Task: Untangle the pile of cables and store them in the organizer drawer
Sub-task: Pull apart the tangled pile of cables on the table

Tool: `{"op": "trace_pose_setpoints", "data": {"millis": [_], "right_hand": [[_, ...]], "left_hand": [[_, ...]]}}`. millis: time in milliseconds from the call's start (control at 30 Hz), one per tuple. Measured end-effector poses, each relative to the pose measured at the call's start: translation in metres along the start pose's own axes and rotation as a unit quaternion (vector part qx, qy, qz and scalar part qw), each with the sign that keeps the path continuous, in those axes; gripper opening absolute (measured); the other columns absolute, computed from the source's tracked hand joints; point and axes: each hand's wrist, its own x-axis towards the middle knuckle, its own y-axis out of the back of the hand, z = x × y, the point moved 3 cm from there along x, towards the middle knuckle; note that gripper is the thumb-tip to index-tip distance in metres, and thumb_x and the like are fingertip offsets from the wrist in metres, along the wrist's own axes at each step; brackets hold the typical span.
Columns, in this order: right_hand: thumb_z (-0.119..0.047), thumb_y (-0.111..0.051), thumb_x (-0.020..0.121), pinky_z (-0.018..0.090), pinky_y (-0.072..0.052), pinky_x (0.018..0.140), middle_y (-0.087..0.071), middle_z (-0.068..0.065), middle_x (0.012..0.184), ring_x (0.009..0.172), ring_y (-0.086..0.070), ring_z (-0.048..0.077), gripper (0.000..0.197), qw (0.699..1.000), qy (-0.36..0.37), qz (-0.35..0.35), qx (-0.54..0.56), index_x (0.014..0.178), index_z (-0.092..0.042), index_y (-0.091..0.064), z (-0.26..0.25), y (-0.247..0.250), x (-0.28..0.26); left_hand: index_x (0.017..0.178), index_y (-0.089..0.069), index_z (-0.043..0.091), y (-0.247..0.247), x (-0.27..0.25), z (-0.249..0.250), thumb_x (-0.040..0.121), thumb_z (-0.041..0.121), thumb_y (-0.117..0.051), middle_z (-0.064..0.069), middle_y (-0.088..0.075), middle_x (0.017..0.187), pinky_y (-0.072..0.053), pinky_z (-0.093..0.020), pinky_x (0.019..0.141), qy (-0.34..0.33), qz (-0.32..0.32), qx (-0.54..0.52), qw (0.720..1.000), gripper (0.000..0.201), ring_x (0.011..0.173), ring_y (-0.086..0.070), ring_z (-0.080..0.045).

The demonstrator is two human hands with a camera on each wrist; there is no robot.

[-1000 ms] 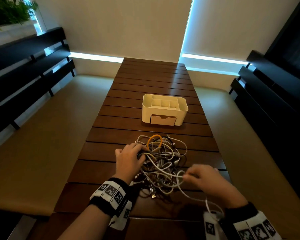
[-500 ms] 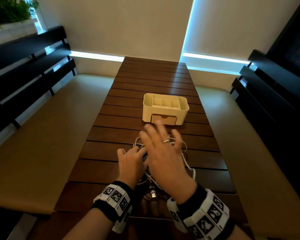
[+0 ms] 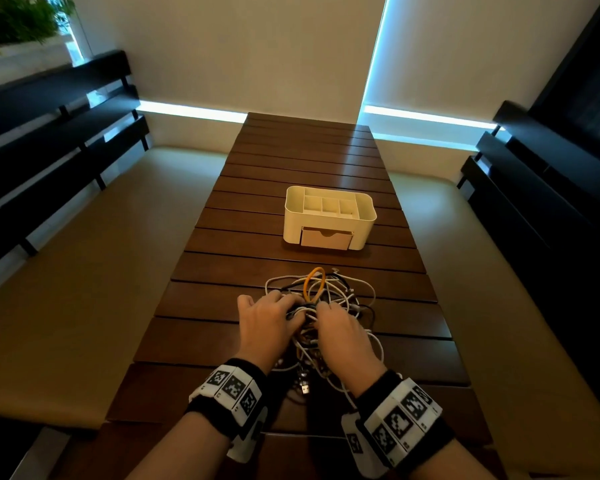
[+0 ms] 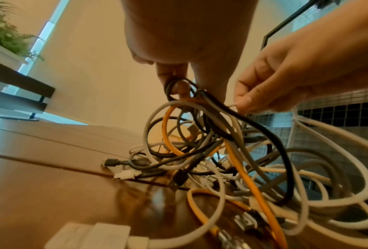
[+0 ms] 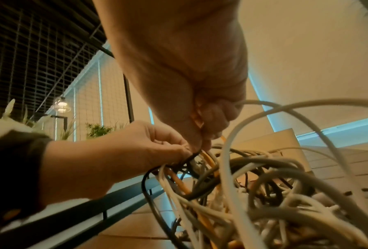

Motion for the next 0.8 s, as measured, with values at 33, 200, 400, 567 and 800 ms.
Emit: {"op": "trace_pose_setpoints", "data": {"millis": [33,200,400,567,800], "right_hand": [[-0.015,-0.04,0.097,0.03,-0.04,0.07,-0.057,0.008,0.11,0.097,-0.058,0.024,0.018,1.0,-0.01,-0.004,0.007,0.111,-0.011,-0.051,0.002,0.003,-0.001],[-0.028,-0.046,0.095,0.028,-0.044,0.069,-0.064,0.0,0.09,0.085,-0.057,0.017,0.022,0.995,-0.032,0.017,0.088,0.1,-0.017,-0.064,0.018,0.022,-0.003],[-0.028,-0.056,0.09,0.026,-0.044,0.064,-0.056,-0.013,0.066,0.066,-0.052,0.006,0.014,0.986,0.017,0.017,0.165,0.088,-0.021,-0.068,0.037,0.019,-0.006],[-0.021,-0.058,0.09,0.017,-0.044,0.065,-0.062,-0.009,0.075,0.069,-0.056,0.004,0.011,0.97,0.075,-0.034,0.23,0.089,-0.017,-0.068,0.04,0.023,-0.01],[-0.016,-0.054,0.091,0.031,-0.046,0.074,-0.061,-0.003,0.077,0.078,-0.058,0.014,0.014,0.924,-0.078,0.116,0.356,0.08,-0.013,-0.063,0.048,0.016,0.002]], "left_hand": [[0.077,-0.07,0.033,0.0,0.001,0.001,0.075,0.043,-0.046,0.011,-0.055,0.059,-0.009,-0.03,0.062,0.003,-0.002,-0.005,1.0,0.026,0.05,-0.049,-0.008],[0.088,-0.069,0.041,-0.004,0.002,-0.001,0.084,0.05,-0.048,0.015,-0.059,0.078,-0.01,-0.029,0.067,0.053,-0.011,-0.052,0.997,0.023,0.075,-0.054,-0.005],[0.103,-0.067,0.044,-0.012,0.0,-0.006,0.091,0.043,-0.054,0.019,-0.054,0.121,-0.022,-0.034,0.088,0.077,-0.12,-0.189,0.972,0.018,0.118,-0.039,-0.003],[0.115,-0.06,0.048,-0.011,0.007,-0.004,0.094,0.047,-0.045,0.019,-0.041,0.14,-0.021,-0.039,0.093,0.074,-0.204,-0.159,0.963,0.025,0.129,-0.029,-0.008],[0.136,-0.044,0.035,-0.006,-0.003,0.005,0.091,0.044,-0.045,0.006,-0.045,0.141,-0.024,-0.034,0.09,-0.071,-0.038,-0.09,0.993,0.046,0.122,-0.033,-0.014]]}}
